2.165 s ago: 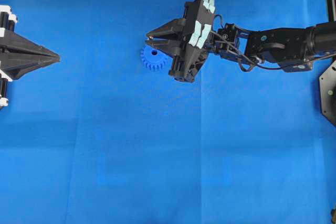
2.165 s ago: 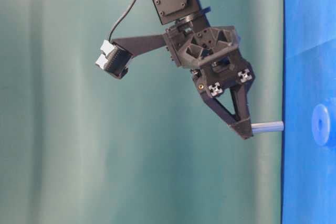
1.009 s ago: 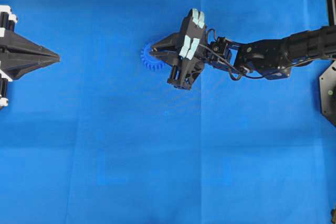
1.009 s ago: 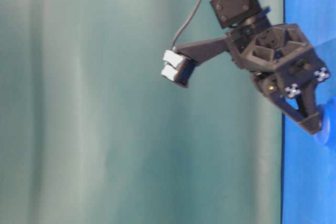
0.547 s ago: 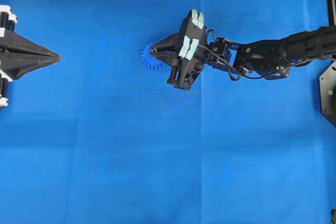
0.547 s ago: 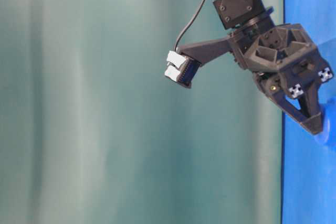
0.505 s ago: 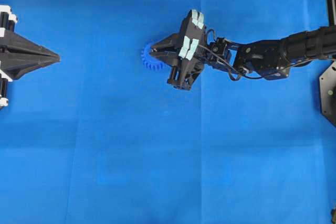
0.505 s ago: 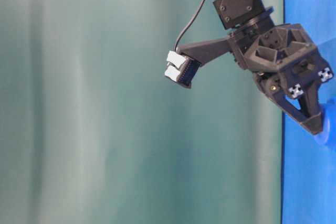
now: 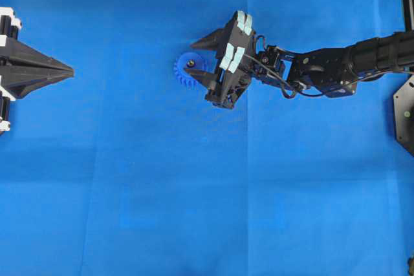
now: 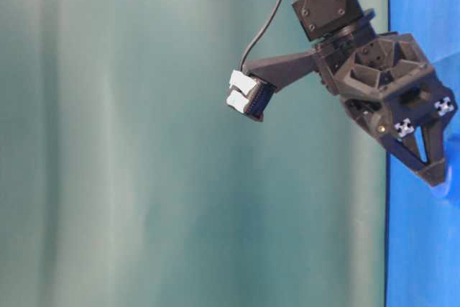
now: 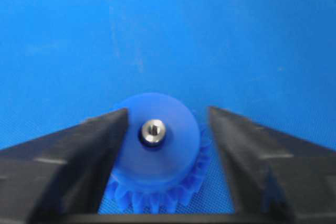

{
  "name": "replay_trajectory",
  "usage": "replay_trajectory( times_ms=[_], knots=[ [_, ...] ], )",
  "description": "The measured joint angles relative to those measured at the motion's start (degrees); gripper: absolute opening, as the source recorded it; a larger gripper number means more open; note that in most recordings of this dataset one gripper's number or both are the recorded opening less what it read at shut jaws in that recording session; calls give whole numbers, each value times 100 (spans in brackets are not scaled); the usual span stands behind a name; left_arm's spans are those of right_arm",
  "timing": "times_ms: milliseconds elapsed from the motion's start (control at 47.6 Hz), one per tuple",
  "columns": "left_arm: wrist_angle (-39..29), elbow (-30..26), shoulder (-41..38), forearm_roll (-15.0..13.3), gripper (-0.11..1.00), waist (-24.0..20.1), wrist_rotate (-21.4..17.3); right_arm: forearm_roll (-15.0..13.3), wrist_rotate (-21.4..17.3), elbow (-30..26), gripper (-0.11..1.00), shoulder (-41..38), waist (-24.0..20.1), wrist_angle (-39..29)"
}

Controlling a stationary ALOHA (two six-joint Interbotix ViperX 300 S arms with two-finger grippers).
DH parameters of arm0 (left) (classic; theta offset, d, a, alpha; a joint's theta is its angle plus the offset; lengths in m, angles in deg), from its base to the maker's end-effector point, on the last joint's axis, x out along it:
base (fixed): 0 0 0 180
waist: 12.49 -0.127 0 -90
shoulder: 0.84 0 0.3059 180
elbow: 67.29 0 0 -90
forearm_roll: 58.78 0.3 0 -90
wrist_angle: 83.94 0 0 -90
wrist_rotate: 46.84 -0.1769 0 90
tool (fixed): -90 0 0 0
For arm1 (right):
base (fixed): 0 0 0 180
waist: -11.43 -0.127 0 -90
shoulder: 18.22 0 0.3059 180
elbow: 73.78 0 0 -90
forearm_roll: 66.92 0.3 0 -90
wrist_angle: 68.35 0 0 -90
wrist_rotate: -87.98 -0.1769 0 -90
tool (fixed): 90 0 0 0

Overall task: Insert the shaft placed at a random location into the center hole of the small gear at another random location.
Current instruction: 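Lower the shaft into the gear's center hole with the right gripper, then open the right gripper and raise it away from the gear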

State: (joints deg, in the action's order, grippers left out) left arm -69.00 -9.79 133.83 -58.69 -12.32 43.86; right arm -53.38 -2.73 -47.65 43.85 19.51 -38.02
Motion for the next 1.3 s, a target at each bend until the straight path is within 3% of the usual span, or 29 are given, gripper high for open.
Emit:
replay_trajectory(
  times_ms=[336,862,1303],
  knots=[
    [0,0,0,0,0,0,0,9,0,-9,68,79,0,-35],
    [0,0,0,-9,0,-9,0,-9,35,-9,68,1213,-26,-686],
    [0,0,0,-9,0,0,0,-18,35,-9,68,1248,-26,-703]
  ],
)
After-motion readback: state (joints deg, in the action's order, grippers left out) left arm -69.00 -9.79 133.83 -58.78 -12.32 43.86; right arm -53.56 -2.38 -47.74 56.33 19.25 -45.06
